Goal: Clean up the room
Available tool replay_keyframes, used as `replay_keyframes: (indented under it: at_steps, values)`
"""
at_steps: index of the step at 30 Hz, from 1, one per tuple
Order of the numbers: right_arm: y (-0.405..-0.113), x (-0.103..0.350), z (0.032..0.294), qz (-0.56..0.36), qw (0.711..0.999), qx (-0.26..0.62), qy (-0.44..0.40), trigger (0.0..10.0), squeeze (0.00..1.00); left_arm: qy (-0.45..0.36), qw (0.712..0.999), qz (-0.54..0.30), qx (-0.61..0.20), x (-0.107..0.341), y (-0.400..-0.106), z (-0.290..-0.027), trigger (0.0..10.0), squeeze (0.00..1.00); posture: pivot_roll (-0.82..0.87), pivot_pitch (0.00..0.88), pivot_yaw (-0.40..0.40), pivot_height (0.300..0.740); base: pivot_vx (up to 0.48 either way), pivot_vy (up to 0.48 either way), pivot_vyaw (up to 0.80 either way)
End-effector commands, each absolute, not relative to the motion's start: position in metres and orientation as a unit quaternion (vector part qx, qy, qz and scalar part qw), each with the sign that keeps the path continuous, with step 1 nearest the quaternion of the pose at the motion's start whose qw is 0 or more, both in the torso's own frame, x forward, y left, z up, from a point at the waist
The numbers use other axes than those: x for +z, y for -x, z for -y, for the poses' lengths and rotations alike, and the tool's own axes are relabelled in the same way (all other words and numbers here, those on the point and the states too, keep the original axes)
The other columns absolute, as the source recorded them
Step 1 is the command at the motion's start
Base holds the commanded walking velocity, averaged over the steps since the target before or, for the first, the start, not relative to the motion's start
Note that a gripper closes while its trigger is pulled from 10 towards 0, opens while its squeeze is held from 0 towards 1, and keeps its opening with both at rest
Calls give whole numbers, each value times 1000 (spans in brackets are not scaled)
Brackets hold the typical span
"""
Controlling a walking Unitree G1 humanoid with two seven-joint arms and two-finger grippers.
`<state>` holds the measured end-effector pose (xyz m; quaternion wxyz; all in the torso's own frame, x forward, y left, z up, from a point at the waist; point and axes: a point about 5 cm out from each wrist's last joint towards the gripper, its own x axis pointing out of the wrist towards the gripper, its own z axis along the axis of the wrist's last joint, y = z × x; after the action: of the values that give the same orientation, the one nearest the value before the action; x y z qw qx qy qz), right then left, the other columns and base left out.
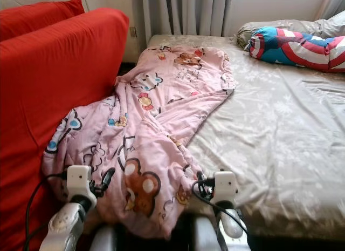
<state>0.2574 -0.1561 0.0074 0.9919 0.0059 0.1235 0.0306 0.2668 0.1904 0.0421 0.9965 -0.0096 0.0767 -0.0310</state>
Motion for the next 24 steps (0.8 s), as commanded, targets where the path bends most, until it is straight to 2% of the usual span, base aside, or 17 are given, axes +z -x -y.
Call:
replay_keyframes:
  at_steps: [1,14,24]
  values:
    - [-258,4,155,-134,990,33,-13,10000,0,1,996,-81,-31,42,-267,-193,10000,0,-78,40,4,578,281,0,0]
    - [-261,-4,155,-168,984,53,1,10000,0,0,996,-80,-35,42,-267,-192,10000,0,-76,40,8,578,279,0,0]
    - [-280,-3,153,-206,975,84,27,10000,0,-1,996,-75,-40,46,-267,-190,10000,0,-52,42,16,578,0,0,0]
